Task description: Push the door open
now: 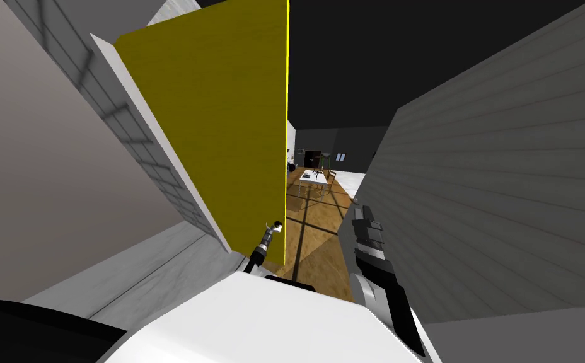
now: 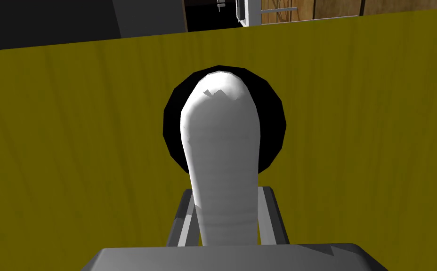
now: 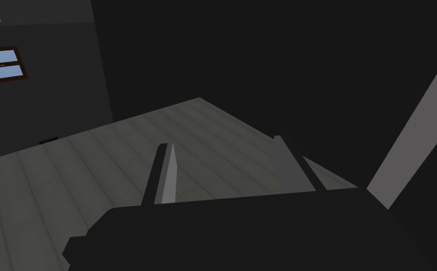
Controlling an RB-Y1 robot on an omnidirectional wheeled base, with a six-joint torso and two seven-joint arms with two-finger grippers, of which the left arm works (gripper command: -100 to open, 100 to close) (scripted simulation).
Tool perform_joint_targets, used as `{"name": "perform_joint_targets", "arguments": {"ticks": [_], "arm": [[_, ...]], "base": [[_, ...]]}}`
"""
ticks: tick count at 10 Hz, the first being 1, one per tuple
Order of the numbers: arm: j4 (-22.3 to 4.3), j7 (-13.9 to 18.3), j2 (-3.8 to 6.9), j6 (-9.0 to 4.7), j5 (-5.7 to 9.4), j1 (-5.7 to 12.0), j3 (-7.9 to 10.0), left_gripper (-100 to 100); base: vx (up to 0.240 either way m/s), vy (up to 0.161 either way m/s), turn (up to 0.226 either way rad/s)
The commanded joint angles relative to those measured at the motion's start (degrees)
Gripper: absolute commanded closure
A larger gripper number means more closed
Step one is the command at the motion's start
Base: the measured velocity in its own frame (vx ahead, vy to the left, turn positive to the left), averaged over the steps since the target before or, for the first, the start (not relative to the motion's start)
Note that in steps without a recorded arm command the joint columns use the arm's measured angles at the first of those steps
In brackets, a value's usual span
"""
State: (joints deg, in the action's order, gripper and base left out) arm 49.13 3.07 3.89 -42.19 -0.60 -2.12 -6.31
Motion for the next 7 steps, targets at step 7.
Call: {"name": "perform_joint_targets", "arguments": {"ticks": [7], "arm": [[0.10,-1.19,1.25,0.14,1.87,0.55,4.49,100]], "base": [[0.155,-0.069,0.055]]}}
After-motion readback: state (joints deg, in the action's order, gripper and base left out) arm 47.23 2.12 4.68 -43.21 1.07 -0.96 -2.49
